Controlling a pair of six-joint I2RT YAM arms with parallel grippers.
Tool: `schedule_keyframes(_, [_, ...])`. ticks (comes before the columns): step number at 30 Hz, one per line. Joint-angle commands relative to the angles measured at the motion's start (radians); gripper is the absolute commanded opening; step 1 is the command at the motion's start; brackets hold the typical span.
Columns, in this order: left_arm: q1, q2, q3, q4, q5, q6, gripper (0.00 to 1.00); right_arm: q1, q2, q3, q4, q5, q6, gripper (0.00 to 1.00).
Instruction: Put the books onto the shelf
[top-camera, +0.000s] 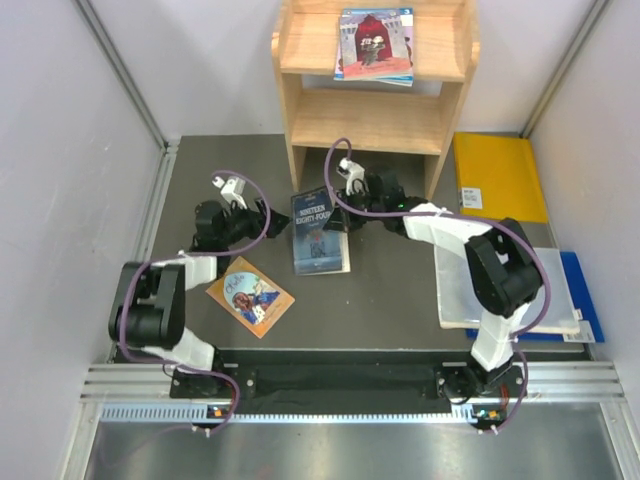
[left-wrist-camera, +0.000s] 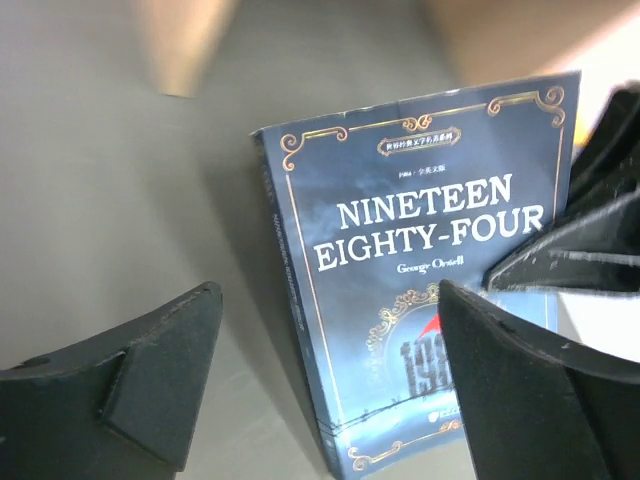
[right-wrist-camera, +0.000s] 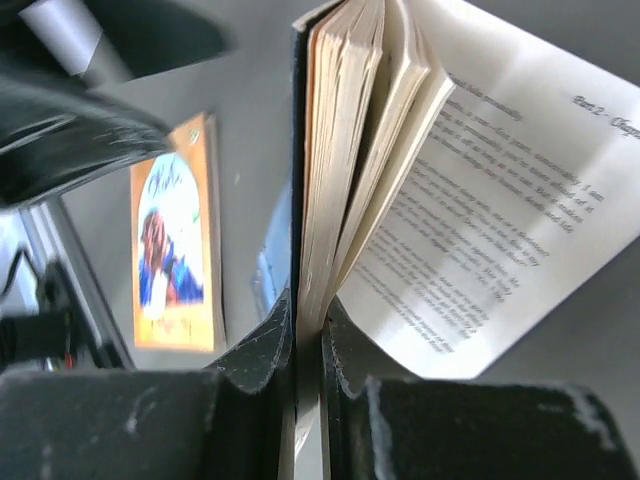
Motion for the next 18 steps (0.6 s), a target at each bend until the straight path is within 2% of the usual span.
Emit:
schedule_keyframes(1, [0.025, 0.156, -0.039, 0.539, 0.386, -0.237, 0.99, -0.035, -0.156, -0.044, 0.017, -0.183, -0.172, 0.0])
schedule_keyframes(2, [0.025, 0.226, -0.041, 0.711, 0.423, -0.343, 0.99, -0.05, -0.166, -0.053, 0.018, -0.22, -0.183, 0.0])
schedule_keyframes(4, [0.025, 0.305, -0.027, 0.888, 0.492, -0.469, 0.99, -0.062, -0.181, -0.073, 0.024, -0.269, -0.201, 0.0])
schedule_keyframes(5, [0.026, 0.386, -0.021, 1.005, 0.507, -0.609, 0.99, -0.076, -0.189, -0.079, 0.037, -0.31, -0.2, 0.0])
schedule_keyframes(6, [0.025, 0.418, 0.002, 1.114, 0.524, -0.656, 0.99, -0.081, -0.19, -0.087, 0.041, -0.33, -0.2, 0.0])
schedule_keyframes(16, [-0.049, 0.452, 0.019, 1.115, 0.507, -0.637, 0.98, -0.09, -0.178, -0.067, 0.109, -0.445, -0.155, 0.0])
schedule_keyframes(17, [-0.058, 0.454, 0.025, 1.115, 0.5, -0.643, 0.96, -0.085, -0.177, -0.063, 0.113, -0.453, -0.152, 0.0])
schedule_keyframes(18, [-0.067, 0.46, 0.039, 1.112, 0.495, -0.649, 0.89, -0.085, -0.175, -0.06, 0.115, -0.458, -0.146, 0.0])
